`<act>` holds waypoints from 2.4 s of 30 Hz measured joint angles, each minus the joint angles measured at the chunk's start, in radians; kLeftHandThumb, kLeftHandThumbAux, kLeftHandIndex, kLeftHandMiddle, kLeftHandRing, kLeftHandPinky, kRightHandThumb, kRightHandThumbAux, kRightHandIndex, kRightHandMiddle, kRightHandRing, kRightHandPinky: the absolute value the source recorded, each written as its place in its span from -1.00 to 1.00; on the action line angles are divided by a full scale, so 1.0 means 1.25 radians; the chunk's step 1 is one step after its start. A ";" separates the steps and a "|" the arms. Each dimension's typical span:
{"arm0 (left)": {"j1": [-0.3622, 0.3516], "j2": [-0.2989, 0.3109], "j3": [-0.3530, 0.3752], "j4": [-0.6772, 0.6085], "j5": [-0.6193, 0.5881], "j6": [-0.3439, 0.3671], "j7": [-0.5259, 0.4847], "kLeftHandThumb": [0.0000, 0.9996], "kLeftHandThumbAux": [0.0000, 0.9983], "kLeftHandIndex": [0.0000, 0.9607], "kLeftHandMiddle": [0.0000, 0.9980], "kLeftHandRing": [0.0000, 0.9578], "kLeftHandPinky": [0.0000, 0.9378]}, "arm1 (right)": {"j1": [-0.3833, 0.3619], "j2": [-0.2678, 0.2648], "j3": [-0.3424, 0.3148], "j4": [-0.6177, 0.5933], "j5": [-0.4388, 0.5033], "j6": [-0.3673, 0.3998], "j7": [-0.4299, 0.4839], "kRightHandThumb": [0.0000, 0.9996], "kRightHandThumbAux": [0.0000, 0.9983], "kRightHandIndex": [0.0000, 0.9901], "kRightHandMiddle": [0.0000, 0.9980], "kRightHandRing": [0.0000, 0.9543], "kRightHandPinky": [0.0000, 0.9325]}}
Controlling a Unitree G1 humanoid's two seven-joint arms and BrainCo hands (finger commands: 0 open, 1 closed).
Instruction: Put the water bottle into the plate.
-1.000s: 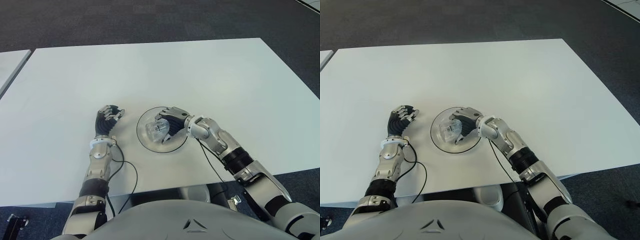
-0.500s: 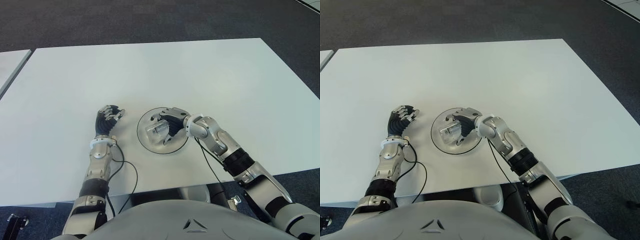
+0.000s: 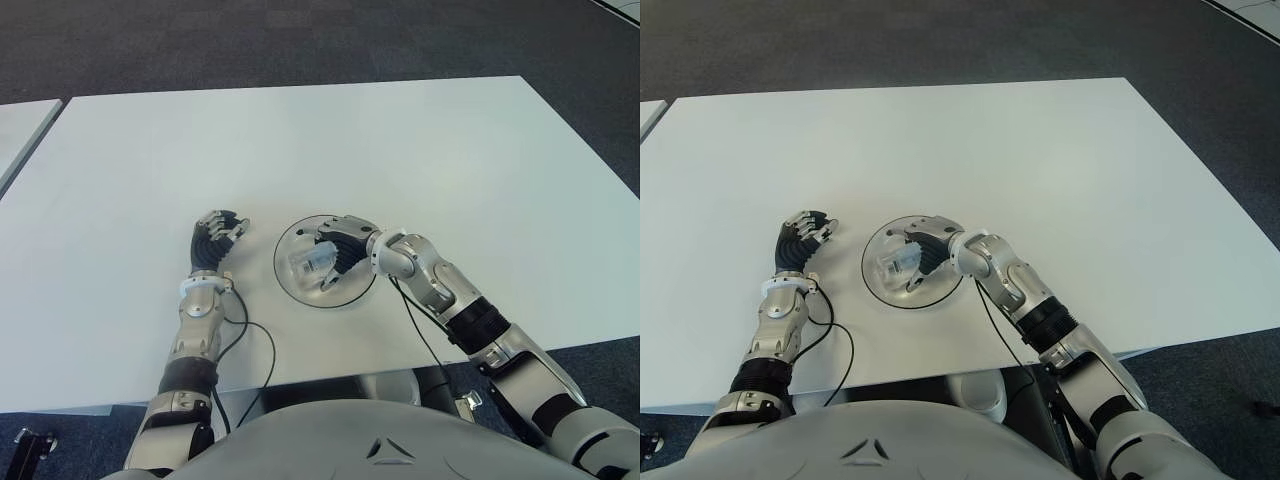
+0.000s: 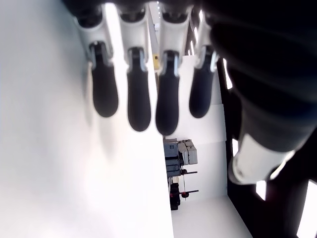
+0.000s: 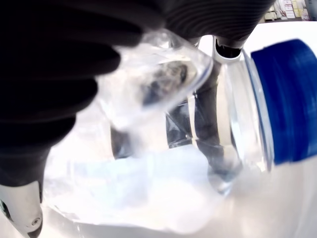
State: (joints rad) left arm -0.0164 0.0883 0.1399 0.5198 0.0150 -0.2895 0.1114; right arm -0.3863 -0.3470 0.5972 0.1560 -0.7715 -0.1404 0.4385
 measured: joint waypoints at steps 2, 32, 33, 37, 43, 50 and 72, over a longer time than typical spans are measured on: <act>0.000 0.000 0.000 0.000 0.000 0.000 0.000 0.41 0.44 -0.11 0.00 0.02 0.02 | 0.005 -0.003 0.000 -0.002 0.000 -0.008 -0.012 -0.75 0.10 -1.00 -1.00 -1.00 -0.99; -0.001 -0.001 0.000 0.002 0.001 -0.001 0.000 0.41 0.44 -0.11 0.02 0.03 0.02 | 0.077 0.022 -0.026 0.014 -0.088 -0.098 -0.472 -0.23 -0.73 -1.00 -1.00 -1.00 -1.00; -0.001 -0.001 0.000 0.002 0.001 -0.002 0.000 0.41 0.44 -0.11 0.02 0.03 0.02 | 0.080 0.022 -0.027 0.014 -0.094 -0.102 -0.501 -0.23 -0.74 -1.00 -1.00 -1.00 -1.00; 0.000 0.002 -0.001 0.002 0.005 -0.004 0.000 0.41 0.44 -0.11 0.02 0.03 0.03 | 0.087 0.028 -0.039 0.039 -0.106 -0.138 -0.645 -0.27 -0.73 -1.00 -1.00 -1.00 -1.00; 0.001 0.001 -0.003 0.002 0.011 -0.004 0.001 0.41 0.44 -0.10 0.05 0.05 0.05 | 0.082 0.033 -0.065 0.113 -0.105 -0.196 -0.823 -0.32 -0.68 -1.00 -1.00 -1.00 -1.00; 0.001 -0.004 -0.002 0.002 0.012 -0.004 0.006 0.41 0.44 -0.10 0.07 0.06 0.06 | 0.064 0.049 -0.116 0.207 -0.078 -0.272 -0.980 -0.39 -0.52 -1.00 -1.00 -1.00 -1.00; 0.000 -0.004 -0.004 0.002 0.014 -0.004 0.007 0.40 0.44 -0.11 -0.01 0.01 0.01 | 0.051 0.098 -0.302 0.344 0.091 -0.304 -1.107 -0.04 0.07 -1.00 -1.00 -1.00 -0.89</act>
State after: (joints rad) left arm -0.0158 0.0839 0.1352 0.5227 0.0322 -0.2942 0.1199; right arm -0.3225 -0.2241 0.2201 0.5865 -0.6584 -0.5207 -0.9455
